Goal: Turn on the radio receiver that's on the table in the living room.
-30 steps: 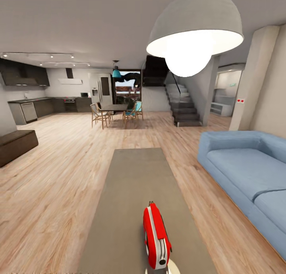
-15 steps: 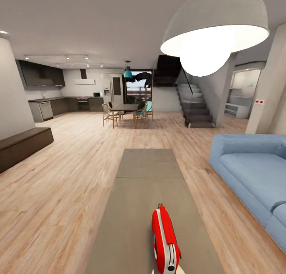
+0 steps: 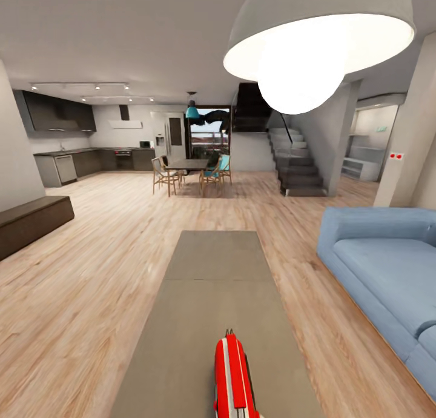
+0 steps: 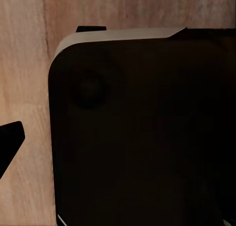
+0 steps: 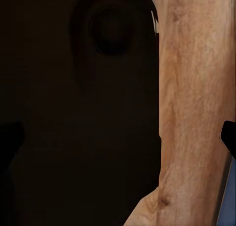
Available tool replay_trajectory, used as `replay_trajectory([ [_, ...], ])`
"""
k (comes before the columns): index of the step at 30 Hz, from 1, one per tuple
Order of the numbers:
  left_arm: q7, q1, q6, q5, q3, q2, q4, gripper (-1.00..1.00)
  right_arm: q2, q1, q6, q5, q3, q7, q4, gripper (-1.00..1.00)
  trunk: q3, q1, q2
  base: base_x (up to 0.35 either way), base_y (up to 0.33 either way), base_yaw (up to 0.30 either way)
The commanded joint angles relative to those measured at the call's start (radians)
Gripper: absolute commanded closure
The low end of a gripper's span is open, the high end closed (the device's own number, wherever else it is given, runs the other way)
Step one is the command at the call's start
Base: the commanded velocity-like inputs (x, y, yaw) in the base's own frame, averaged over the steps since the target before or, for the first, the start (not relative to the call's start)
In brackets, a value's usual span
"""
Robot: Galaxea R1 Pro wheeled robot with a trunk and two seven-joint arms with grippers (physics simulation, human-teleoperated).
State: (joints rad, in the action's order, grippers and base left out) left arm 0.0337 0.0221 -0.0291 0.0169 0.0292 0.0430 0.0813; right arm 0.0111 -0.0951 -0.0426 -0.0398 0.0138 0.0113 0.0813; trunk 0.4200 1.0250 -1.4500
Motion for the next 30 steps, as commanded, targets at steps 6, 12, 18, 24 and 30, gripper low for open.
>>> replay_trajectory([
  [6, 0.0, 0.0, 0.0, 0.0, 0.0, 0.0, 0.001, -1.0, 0.001, 0.0, 0.0, 0.0, 0.0, 0.0, 0.0, -1.0, 0.0, 0.0, 0.0, 0.118, -0.08, 0.0],
  [12, 0.0, 0.0, 0.0, 0.0, 0.0, 0.0, 0.001, -1.0, 0.001, 0.0, 0.0, 0.0, 0.0, 0.0, 0.0, -1.0, 0.0, 0.0, 0.0, 0.007, -0.004, 0.0],
  [18, 0.001, 0.0, 0.001, 0.0, 0.0, 0.001, 0.002, -1.0, 0.001, 0.0, 0.002, 0.0, 0.0, -0.001, 0.0, -1.0, 0.0, 0.0, 0.0, 0.001, 0.0, 0.0],
  [24, 0.001, 0.0, 0.004, 0.0, -0.001, 0.002, 0.001, -1.0, 0.0, 0.0, 0.001, 0.002, -0.001, -0.002, 0.0, -1.0, 0.0, 0.0, 0.0, 0.0, 0.0, 0.0],
  [30, 0.002, 0.0, 0.005, 0.0, -0.002, 0.002, 0.001, -1.0, 0.0, 0.0, 0.0, 0.003, -0.002, -0.002, 0.0, -1.0, 0.0, 0.0, 0.0, 0.0, 0.0, 0.0],
])
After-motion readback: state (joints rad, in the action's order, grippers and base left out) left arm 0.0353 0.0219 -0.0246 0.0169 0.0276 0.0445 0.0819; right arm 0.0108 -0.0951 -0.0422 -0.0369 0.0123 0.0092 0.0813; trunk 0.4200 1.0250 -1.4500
